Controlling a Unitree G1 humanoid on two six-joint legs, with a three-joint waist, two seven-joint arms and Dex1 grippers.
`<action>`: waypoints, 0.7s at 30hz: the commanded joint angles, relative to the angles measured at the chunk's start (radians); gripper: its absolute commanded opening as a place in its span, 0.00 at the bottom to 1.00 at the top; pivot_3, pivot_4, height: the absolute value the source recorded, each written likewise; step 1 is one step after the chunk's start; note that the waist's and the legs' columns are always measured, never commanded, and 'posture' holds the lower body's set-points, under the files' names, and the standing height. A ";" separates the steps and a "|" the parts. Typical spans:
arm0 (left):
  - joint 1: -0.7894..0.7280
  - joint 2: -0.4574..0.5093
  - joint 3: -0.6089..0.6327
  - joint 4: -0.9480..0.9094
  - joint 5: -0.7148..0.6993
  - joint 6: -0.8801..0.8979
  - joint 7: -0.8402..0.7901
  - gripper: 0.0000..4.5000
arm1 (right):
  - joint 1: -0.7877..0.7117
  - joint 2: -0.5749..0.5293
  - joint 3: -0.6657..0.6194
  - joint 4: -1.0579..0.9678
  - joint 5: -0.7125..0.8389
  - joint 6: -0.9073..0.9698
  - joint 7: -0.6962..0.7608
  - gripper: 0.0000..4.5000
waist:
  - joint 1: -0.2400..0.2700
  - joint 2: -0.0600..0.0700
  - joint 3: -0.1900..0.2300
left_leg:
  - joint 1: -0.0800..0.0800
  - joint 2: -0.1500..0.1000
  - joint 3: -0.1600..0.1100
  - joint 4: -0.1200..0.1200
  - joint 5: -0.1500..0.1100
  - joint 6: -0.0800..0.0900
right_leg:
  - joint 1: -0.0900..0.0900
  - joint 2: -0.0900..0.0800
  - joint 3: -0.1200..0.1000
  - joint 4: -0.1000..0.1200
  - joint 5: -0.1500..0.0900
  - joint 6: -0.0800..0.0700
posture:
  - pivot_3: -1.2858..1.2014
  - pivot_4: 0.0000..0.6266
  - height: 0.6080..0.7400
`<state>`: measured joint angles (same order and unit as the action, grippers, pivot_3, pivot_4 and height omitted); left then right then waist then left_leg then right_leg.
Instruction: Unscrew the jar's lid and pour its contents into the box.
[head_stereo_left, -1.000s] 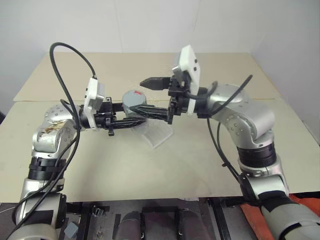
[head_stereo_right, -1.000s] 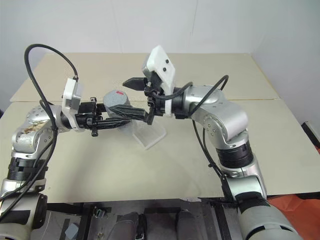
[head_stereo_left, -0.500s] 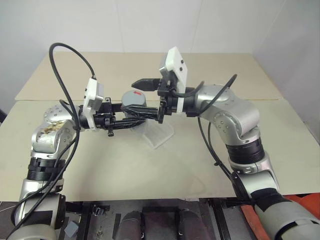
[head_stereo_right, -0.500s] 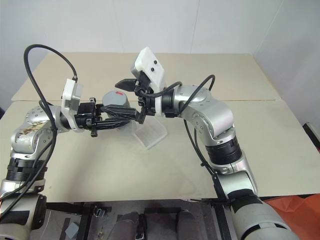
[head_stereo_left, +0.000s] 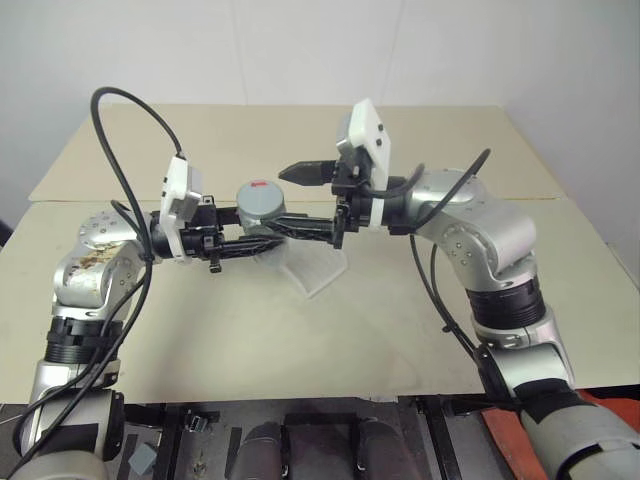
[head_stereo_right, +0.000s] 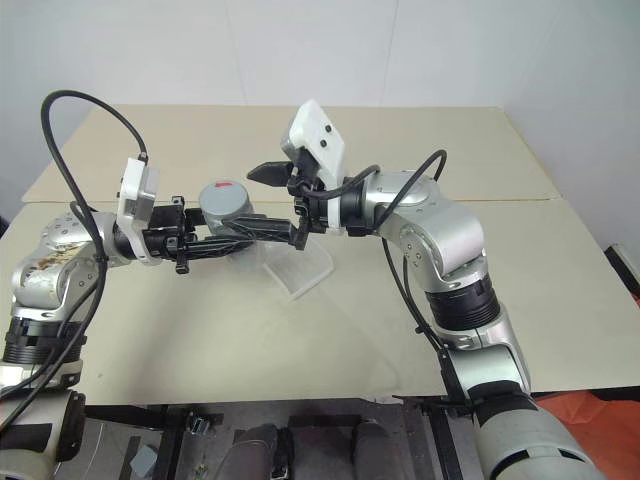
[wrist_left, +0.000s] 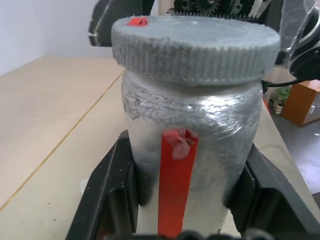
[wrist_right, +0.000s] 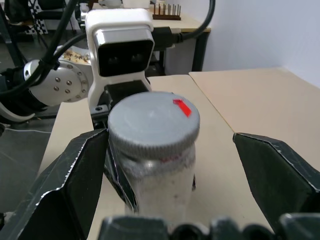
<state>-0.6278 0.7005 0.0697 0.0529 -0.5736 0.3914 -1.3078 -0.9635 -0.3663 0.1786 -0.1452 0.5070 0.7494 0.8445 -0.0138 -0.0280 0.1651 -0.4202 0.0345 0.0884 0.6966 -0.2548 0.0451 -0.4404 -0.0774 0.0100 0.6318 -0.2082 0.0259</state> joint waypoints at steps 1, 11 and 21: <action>-0.005 0.011 0.019 -0.048 -0.027 -0.010 -0.028 0.43 | -0.008 -0.027 -0.074 0.007 -0.008 -0.024 -0.029 1.00 | 0.000 0.000 0.000 | 0.000 0.000 0.000 0.000 0.000 0.000 | 0.000 0.000 0.000 0.000 0.000 0.000 | 0.52 0.24 1.00; -0.002 0.014 0.025 -0.056 -0.025 -0.005 -0.034 0.43 | -0.009 -0.049 -0.089 0.023 -0.011 -0.029 -0.019 1.00 | 0.001 0.000 0.000 | 0.000 0.000 0.000 0.000 0.000 0.000 | 0.000 0.000 0.000 0.000 0.000 0.000 | 0.52 0.24 1.00; 0.001 0.001 0.025 -0.039 -0.010 -0.015 -0.013 0.43 | 0.034 -0.121 -0.102 -0.074 0.058 -0.004 0.081 1.00 | 0.001 0.000 0.000 | 0.000 0.000 0.000 0.000 0.000 0.000 | 0.000 0.000 0.000 -0.001 0.000 0.000 | 0.52 0.24 1.00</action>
<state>-0.6174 0.7053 0.0813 0.0267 -0.5768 0.3916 -1.3258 -0.9173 -0.4856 0.1219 -0.1500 0.5179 0.7501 0.9041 -0.0125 -0.0281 0.1651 -0.4206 0.0344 0.0885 0.6966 -0.2551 0.0454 -0.4403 -0.0775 0.0101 0.6310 -0.2082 0.0259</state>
